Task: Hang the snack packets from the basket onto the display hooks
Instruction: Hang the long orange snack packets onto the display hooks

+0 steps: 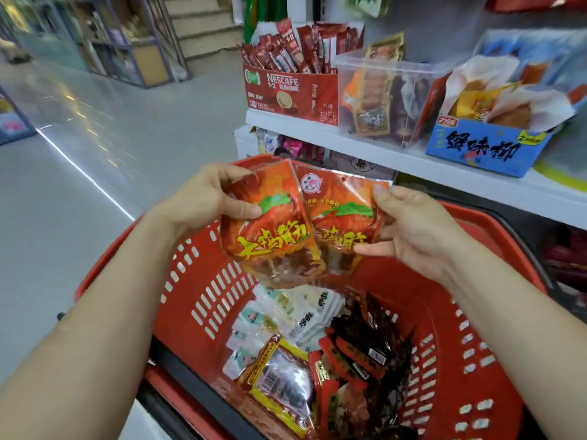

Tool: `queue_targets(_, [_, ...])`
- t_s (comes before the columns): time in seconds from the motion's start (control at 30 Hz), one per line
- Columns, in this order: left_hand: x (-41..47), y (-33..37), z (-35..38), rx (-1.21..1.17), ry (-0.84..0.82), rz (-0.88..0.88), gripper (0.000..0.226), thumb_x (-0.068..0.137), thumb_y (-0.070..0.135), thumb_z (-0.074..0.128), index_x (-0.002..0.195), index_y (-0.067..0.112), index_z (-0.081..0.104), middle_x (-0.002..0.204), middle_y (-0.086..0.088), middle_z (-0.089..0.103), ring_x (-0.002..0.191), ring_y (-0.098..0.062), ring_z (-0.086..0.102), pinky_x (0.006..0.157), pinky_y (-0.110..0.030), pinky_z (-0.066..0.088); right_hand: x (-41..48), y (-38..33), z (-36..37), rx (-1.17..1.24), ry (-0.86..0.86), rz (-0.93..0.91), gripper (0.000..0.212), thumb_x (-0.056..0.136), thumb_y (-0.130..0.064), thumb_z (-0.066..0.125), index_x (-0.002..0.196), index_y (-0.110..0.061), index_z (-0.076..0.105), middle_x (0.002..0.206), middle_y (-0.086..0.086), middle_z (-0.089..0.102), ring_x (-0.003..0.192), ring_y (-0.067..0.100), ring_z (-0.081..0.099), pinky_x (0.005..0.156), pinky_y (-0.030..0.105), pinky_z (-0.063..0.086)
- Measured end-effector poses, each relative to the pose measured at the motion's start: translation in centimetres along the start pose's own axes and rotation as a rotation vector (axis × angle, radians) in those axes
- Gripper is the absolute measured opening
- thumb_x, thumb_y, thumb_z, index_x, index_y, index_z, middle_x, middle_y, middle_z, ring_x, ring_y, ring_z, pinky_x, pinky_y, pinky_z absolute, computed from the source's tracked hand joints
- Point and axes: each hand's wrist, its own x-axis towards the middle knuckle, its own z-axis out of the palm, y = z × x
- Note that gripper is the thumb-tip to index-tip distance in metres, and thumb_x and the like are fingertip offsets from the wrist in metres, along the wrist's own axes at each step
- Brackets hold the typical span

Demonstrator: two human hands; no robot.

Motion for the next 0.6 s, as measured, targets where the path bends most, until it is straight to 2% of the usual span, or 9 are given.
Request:
queue_targets(0.07, [0.0,0.1,1.2,0.076,-0.041,0.001,0.006,0.068,0.017,0.072,0.072,0.011,0.072,0.066,0.002,0.070,0.058,-0.010,0.064,0.057,-0.021,0.053,0.0,0.2,0.6,0.021,-0.013,-0.002,0.025,0.102,-0.028,0.044,0.102,-0.011,0.063,0.095,0.011,0.070,0.083,0.027,0.069,0.061,0.038,0.061])
queue_targets(0.13, [0.5,0.1,2.4,0.179,-0.001,0.081,0.009,0.068,0.026,0.074,0.064,0.019,0.070,0.073,0.007,0.067,0.067,-0.007,0.062,0.065,-0.021,0.051,0.0,0.5,1.3,0.015,-0.040,-0.012,0.026,0.102,-0.028,0.044,0.096,-0.013,0.065,0.089,0.007,0.070,0.080,0.023,0.069,0.063,0.036,0.061])
queue_targets(0.2, [1.1,0.1,3.2,0.217,0.054,0.157,0.008,0.065,0.023,0.079,0.065,0.025,0.072,0.094,0.009,0.066,0.087,-0.005,0.063,0.082,-0.020,0.049,-0.1,0.6,1.6,-0.012,-0.061,-0.014,0.026,0.102,-0.029,0.043,0.093,-0.017,0.065,0.082,0.003,0.072,0.073,0.019,0.071,0.059,0.031,0.060])
queue_targets(0.27, [1.3,0.2,3.6,0.219,0.046,0.170,0.013,0.065,0.016,0.083,0.067,0.025,0.074,0.106,0.009,0.067,0.101,-0.007,0.063,0.089,-0.020,0.047,-0.1,0.7,1.6,-0.059,-0.055,-0.012,0.027,0.103,-0.031,0.043,0.098,-0.016,0.065,0.081,0.003,0.073,0.067,0.018,0.071,0.052,0.028,0.058])
queue_targets(0.33, [1.2,0.1,4.1,0.224,0.015,0.139,0.014,0.066,0.011,0.083,0.067,0.021,0.074,0.089,0.010,0.072,0.084,-0.006,0.067,0.079,-0.022,0.050,-0.1,0.8,1.6,-0.068,-0.047,-0.001,0.027,0.102,-0.033,0.044,0.103,-0.015,0.065,0.079,0.004,0.071,0.060,0.017,0.066,0.044,0.025,0.054])
queue_targets(0.43, [1.3,0.0,4.5,0.247,0.121,0.119,0.016,0.067,0.010,0.084,0.065,0.021,0.072,0.061,0.013,0.067,0.058,0.000,0.058,0.062,-0.020,0.047,-0.6,0.5,1.3,-0.027,-0.155,0.025,0.034,0.092,-0.043,0.055,0.111,-0.017,0.065,0.088,0.003,0.071,0.063,0.013,0.062,0.040,0.022,0.051])
queue_targets(0.5, [1.3,0.1,4.7,0.176,0.186,0.131,0.016,0.067,0.008,0.084,0.068,0.019,0.073,0.061,0.013,0.068,0.058,0.000,0.059,0.061,-0.019,0.048,-1.1,0.5,1.4,-0.088,-0.246,0.005,0.040,0.081,-0.039,0.067,0.116,-0.020,0.064,0.098,0.001,0.071,0.075,0.012,0.066,0.042,0.022,0.052])
queue_targets(0.53, [1.2,0.2,4.9,0.144,0.199,0.127,0.015,0.067,0.008,0.084,0.071,0.018,0.074,0.065,0.011,0.069,0.060,-0.002,0.061,0.063,-0.021,0.049,-1.1,0.7,1.7,-0.146,-0.230,-0.015,0.036,0.080,-0.031,0.072,0.114,-0.021,0.065,0.097,-0.001,0.071,0.077,0.011,0.067,0.042,0.022,0.051])
queue_targets(0.6, [0.9,0.2,5.5,0.112,0.195,0.140,0.018,0.066,0.009,0.085,0.077,0.019,0.074,0.073,0.007,0.071,0.065,-0.005,0.063,0.066,-0.024,0.050,-0.7,1.3,2.0,-0.275,-0.073,-0.090,0.028,0.082,-0.014,0.075,0.107,-0.020,0.066,0.090,-0.001,0.071,0.072,0.013,0.066,0.042,0.020,0.047])
